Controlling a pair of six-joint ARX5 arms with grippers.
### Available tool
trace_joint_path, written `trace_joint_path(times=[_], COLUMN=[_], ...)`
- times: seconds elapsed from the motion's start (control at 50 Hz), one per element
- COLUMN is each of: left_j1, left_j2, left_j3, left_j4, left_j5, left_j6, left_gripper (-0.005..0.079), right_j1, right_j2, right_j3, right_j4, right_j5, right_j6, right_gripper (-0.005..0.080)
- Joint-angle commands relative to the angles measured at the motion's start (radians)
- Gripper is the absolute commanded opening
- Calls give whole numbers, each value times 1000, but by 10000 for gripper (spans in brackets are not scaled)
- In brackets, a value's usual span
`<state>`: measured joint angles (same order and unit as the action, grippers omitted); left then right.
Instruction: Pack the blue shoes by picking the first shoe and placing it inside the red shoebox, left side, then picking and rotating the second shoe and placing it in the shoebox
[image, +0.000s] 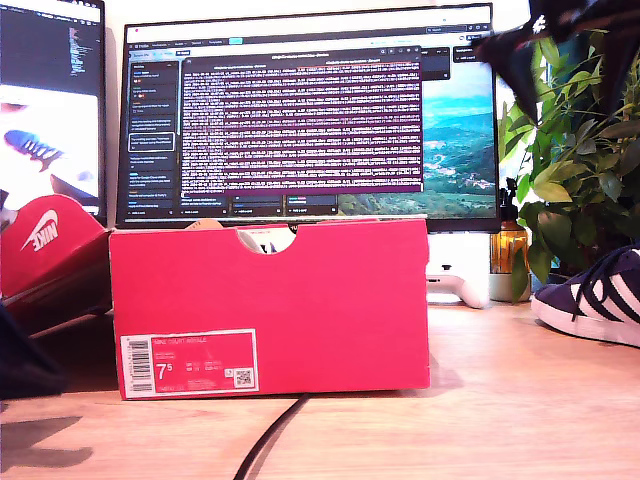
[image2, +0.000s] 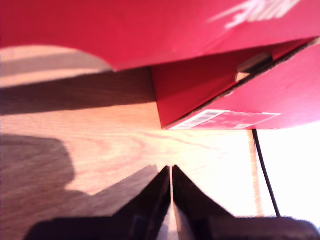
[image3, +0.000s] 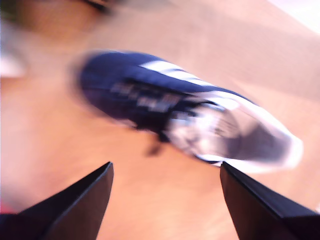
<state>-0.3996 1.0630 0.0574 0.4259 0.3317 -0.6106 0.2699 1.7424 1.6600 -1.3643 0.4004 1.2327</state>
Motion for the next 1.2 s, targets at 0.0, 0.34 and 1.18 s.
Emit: trace_joint_path(times=[0.0,0.34,1.18], left_j1=[-3,-3,-3], left_j2=[5,5,5], left_j3=[-19,-19,-19], left_j4=[7,7,7], left_j5=[0,0,0], left_j6=[9,9,9], left_gripper=[-19,-19,-19], right_j1=[-15,-69,-145], right_j2=[-36,-117,-145], right_j3=[-46,-222,-401], right_j4=[-2,-2,-3], right_j5=[2,-2,-24], right_j6=[35,95,142], right_gripper=[625,624,622])
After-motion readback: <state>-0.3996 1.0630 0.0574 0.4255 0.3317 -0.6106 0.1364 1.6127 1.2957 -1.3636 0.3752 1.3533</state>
